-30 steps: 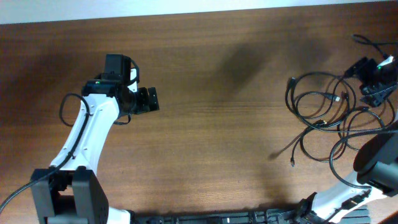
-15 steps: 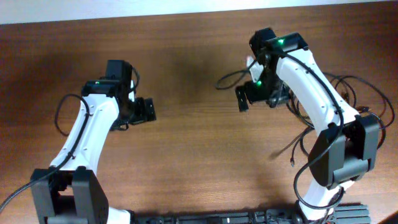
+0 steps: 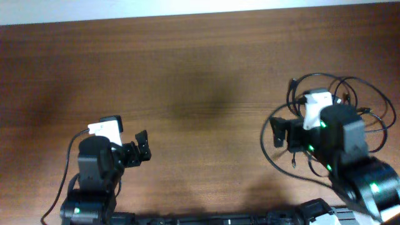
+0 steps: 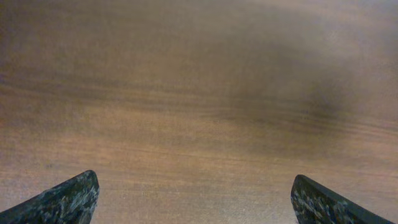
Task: Untangle cables
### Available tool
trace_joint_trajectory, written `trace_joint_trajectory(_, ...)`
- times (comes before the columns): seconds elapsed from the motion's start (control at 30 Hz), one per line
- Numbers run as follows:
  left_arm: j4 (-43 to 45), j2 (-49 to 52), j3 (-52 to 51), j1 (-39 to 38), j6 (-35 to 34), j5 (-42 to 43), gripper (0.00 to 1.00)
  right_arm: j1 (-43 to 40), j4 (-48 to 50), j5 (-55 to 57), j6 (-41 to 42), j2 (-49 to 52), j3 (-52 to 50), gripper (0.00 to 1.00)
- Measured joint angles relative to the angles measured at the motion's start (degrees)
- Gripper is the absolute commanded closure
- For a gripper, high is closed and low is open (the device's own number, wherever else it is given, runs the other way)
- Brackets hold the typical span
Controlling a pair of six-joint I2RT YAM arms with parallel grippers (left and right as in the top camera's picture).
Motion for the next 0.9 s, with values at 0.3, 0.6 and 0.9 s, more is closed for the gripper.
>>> trace_joint_trajectory(0.3, 0.13, -2.75, -0.22, 0.00, 0.00, -0.02, 0.01, 0.00, 0.02, 1.62, 0.04, -2.49, -0.11, 0.01)
trace_joint_trajectory(0.6, 0.13, -2.73, -0.26, 0.00, 0.00, -0.02, 0.01, -5.27, 4.33, 3.08, -0.76, -11.67, -9.51, 0.01)
trace_joint_trajectory(0.9, -0.02, -2.67, -0.57, 0.00, 0.00, -0.02, 0.01, -5.51, 37.24, 2.45, -1.16, -44.87, -42.86, 0.01)
